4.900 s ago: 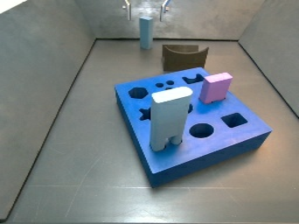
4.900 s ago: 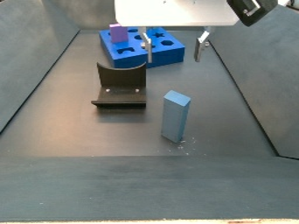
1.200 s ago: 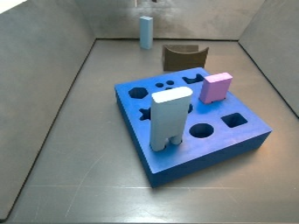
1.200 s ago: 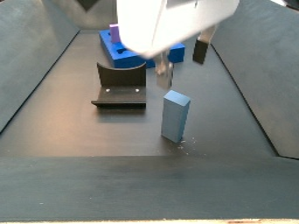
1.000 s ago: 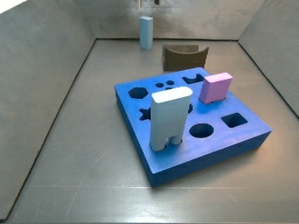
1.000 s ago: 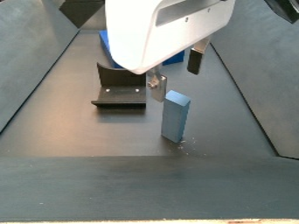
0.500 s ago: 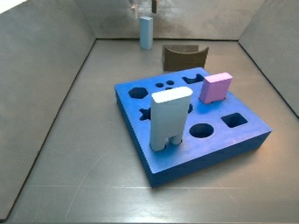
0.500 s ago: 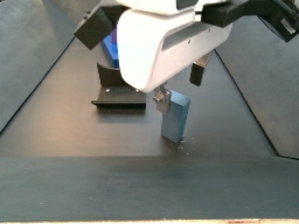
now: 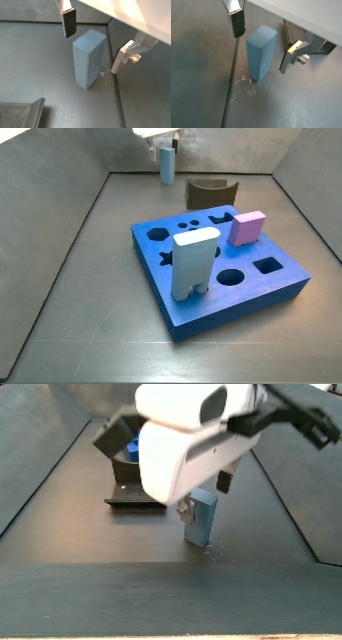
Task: Pick up the rectangle object. Move to above the board. Insert the rectangle object.
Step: Pick up the rectangle object.
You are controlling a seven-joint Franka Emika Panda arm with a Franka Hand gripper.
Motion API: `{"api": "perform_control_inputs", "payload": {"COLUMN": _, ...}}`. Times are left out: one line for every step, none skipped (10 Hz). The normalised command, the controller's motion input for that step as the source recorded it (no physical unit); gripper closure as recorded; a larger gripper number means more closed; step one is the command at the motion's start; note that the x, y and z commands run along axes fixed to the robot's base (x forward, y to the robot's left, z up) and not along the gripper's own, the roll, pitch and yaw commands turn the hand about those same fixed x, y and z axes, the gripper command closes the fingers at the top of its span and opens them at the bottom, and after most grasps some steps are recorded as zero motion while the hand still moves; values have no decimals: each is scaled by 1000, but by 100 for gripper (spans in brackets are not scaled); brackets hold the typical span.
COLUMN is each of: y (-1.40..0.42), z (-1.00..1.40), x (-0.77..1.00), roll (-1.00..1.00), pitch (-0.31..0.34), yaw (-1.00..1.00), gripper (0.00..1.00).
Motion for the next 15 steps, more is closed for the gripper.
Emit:
{"api": "perform_control_inputs", "payload": {"y": 0, "z": -80, "x": 0, "roll": 0, "pitch": 0, "yaw": 0, "gripper": 0}}
{"api": "perform_control_inputs", "payload": {"y": 0, "z": 0, "x": 0, "roll": -11, "pitch": 0, "yaw": 0, "gripper": 0}}
{"api": "perform_control_inputs", "payload": {"y": 0, "z": -51, "x": 0, "roll": -80, "pitch": -23, "yaw": 0, "gripper": 0}}
{"api": "perform_control_inputs", "payload": {"y": 0, "z": -66, "x": 0, "roll": -63, "pitch": -20, "yaw": 0, "gripper": 0}}
{"api": "perform_control_inputs", "payload": {"y": -69, "z": -277, "x": 0, "roll": -89, "pitch": -86, "yaw": 0, "gripper": 0}}
{"api": "perform_control_inputs", "payload": {"y": -23, "z": -689, "x": 0, "roll": -177, "pitch": -206, "yaw": 0, "gripper": 0}}
{"api": "perform_control_inputs", "payload": {"y": 0, "z": -360, "x": 0, "roll": -34, "pitch": -106, "yaw": 20, "gripper": 0}}
{"api": "perform_control_inputs", "payload": {"y": 0, "z": 0, "x": 0, "roll": 0, "pitch": 0, "yaw": 0, "gripper": 100}}
{"api": "perform_control_inputs", "payload": {"y": 0, "z": 0, "x": 0, "roll": -20, "pitch": 0, "yaw": 0, "gripper": 100}}
{"api": "perform_control_inputs", "payload": {"y": -43, "z": 0, "x": 0, "roll": 23, "pitch": 0, "yaw": 0, "gripper": 100}}
{"api": "perform_control_inputs", "payload": {"y": -454, "z": 0, "x": 0, "roll": 646, "pitch": 0, "yaw": 57, "gripper": 100}}
{"api": "perform_control_inputs", "payload": {"y": 0, "z": 0, "x": 0, "roll": 0, "pitch": 0, "yaw": 0, "gripper": 100}}
{"api": "perform_control_inputs", "payload": {"y": 0, "z": 0, "x": 0, "roll": 0, "pitch": 0, "yaw": 0, "gripper": 100}}
{"api": "perform_control_inputs", "payload": {"y": 0, "z": 0, "x": 0, "roll": 0, "pitch": 0, "yaw": 0, "gripper": 100}}
{"api": "perform_control_inputs", "payload": {"y": 0, "z": 0, "x": 0, "roll": 0, "pitch": 0, "yaw": 0, "gripper": 100}}
